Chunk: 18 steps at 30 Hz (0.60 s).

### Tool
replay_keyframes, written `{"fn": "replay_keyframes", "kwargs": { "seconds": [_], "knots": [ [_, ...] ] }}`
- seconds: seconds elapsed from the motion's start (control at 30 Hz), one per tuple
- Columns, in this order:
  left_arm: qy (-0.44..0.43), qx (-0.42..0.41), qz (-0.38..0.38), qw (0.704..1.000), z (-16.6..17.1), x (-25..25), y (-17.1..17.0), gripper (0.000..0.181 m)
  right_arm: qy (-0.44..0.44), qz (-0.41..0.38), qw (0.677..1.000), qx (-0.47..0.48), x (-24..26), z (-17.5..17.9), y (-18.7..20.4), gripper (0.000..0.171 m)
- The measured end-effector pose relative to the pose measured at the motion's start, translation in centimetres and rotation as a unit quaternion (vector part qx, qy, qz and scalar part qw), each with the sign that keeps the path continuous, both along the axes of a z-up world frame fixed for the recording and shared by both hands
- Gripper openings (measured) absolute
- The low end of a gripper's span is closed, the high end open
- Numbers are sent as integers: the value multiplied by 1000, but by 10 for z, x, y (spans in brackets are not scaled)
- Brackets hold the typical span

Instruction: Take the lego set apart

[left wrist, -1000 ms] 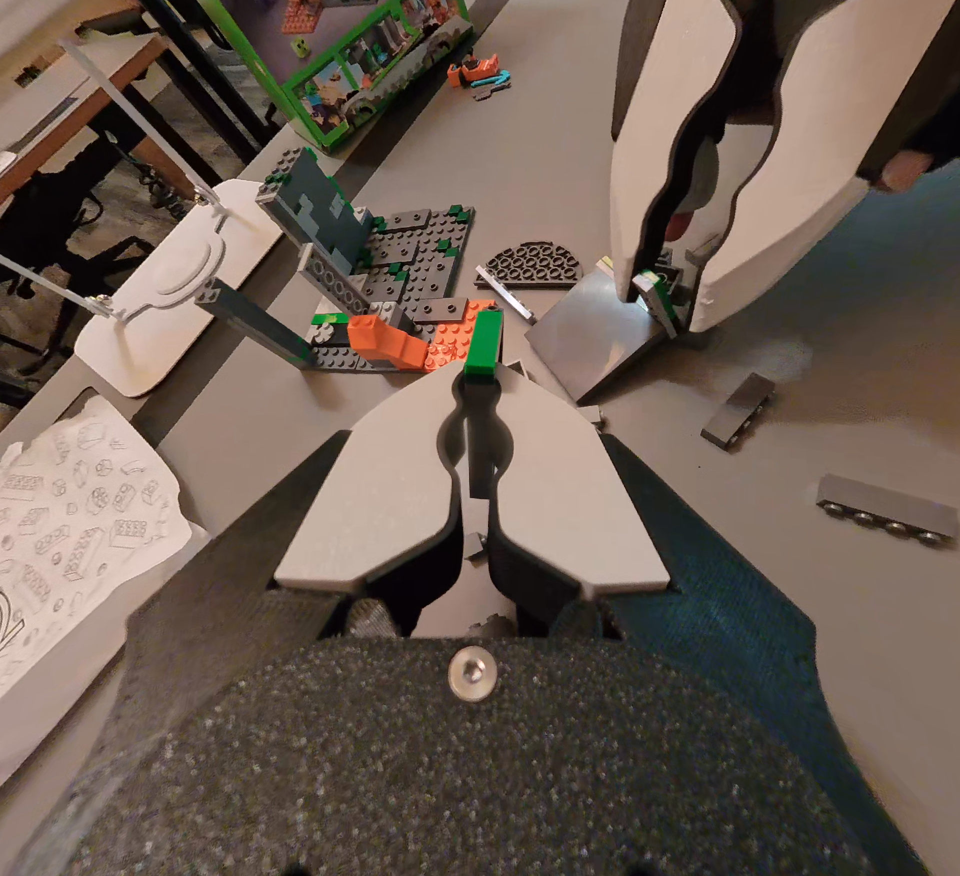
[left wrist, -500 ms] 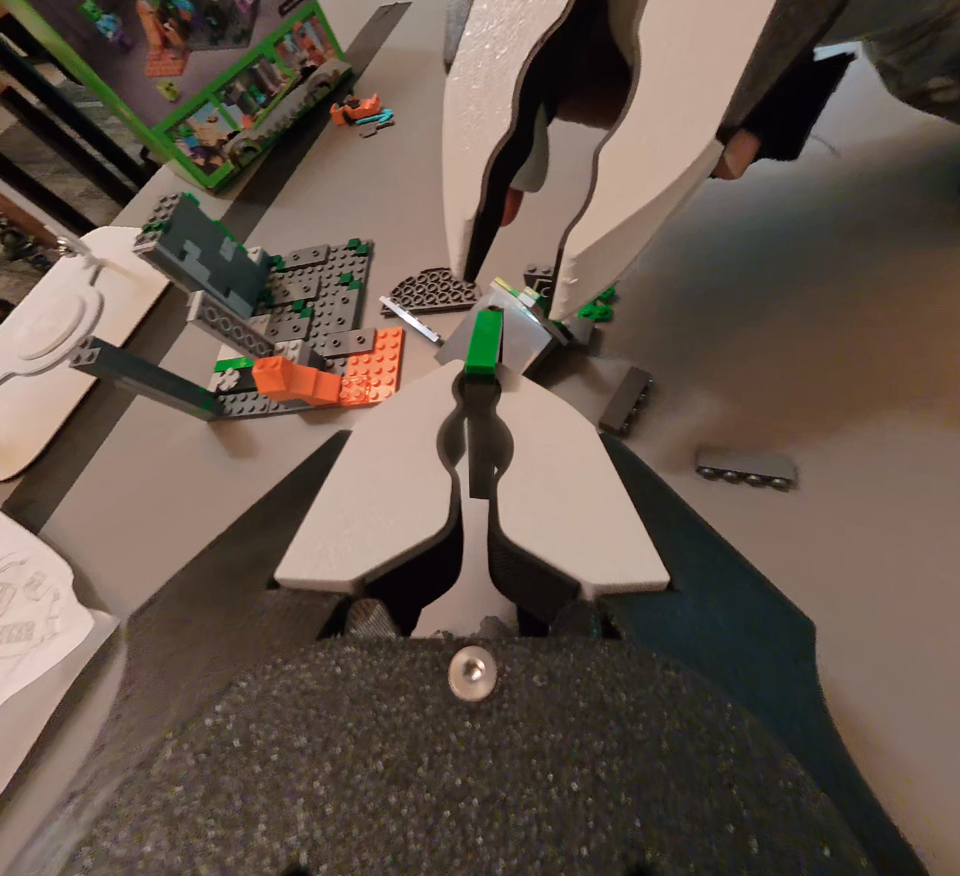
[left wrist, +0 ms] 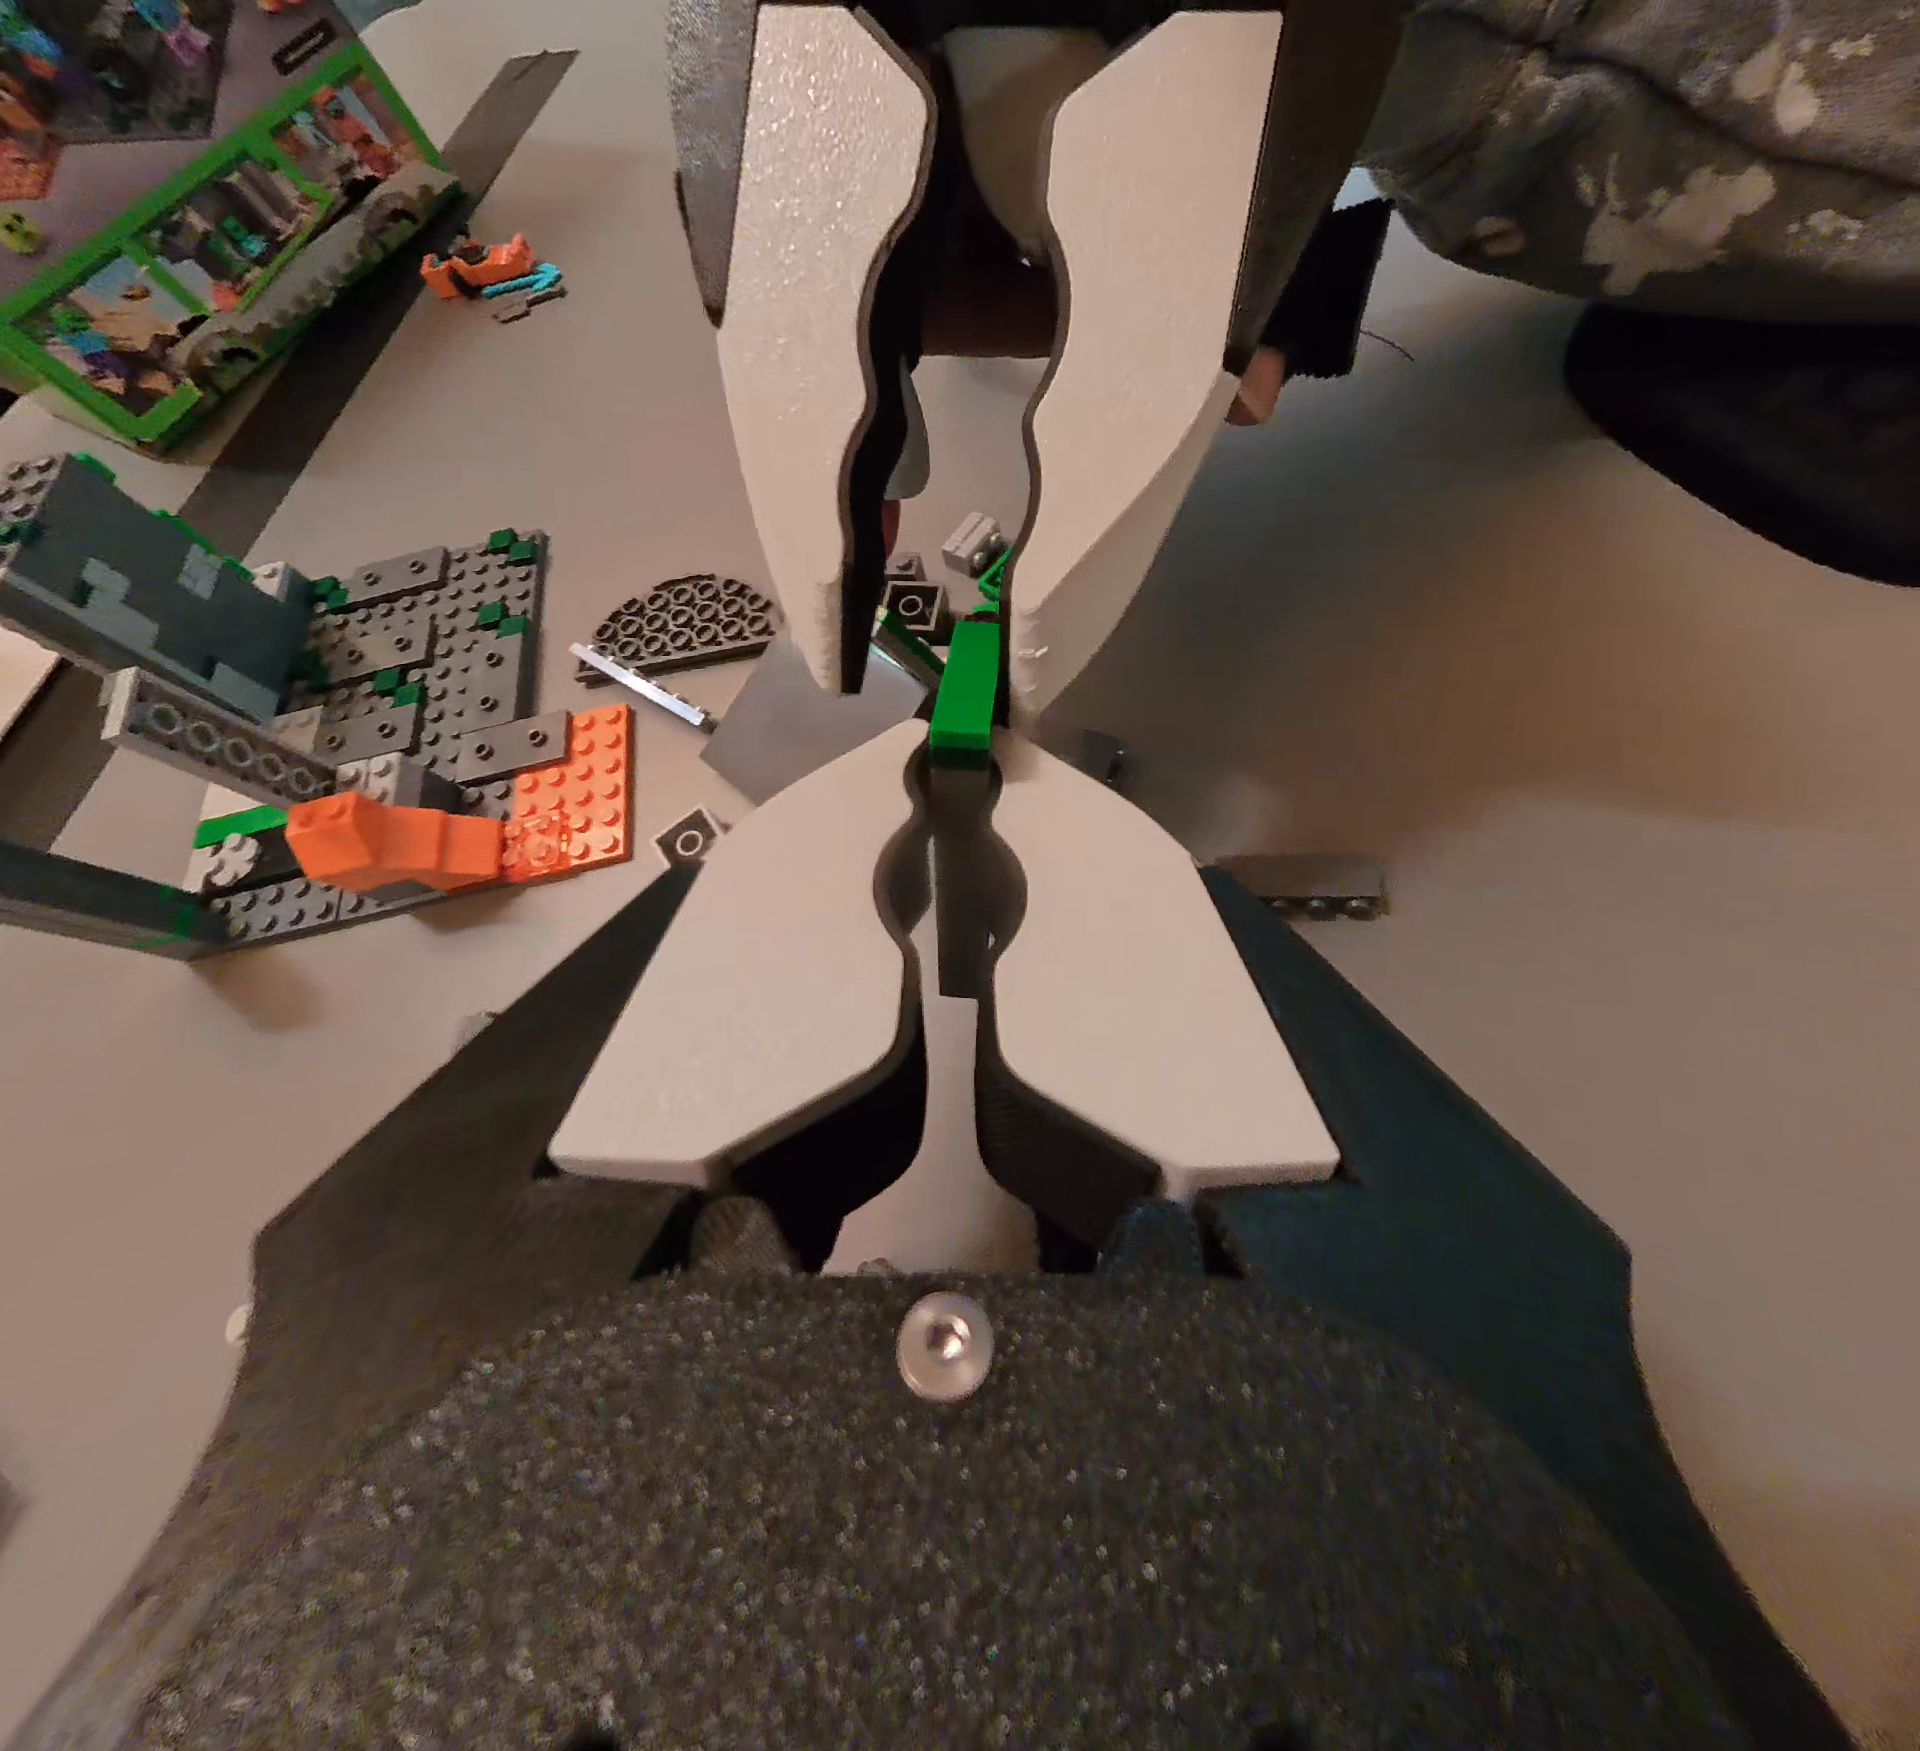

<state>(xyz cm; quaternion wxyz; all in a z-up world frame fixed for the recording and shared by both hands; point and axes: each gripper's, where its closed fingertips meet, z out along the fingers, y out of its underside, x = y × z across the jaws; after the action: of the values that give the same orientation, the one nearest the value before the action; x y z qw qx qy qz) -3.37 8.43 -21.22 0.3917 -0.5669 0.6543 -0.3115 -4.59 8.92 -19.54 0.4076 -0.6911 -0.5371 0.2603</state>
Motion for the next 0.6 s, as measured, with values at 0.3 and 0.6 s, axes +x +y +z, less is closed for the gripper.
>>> {"fn": "replay_keyframes", "kwargs": {
  "seconds": [0.3,0.6],
  "knots": [
    [3,-47,-29,998,-1,-4,-10,3,9,40,999,-23,-7,-1,-15,8],
    [-15,-27,-74,997,6,3,-29,4,102,94,978,-155,-1,10,-36,9]
  ]
}}
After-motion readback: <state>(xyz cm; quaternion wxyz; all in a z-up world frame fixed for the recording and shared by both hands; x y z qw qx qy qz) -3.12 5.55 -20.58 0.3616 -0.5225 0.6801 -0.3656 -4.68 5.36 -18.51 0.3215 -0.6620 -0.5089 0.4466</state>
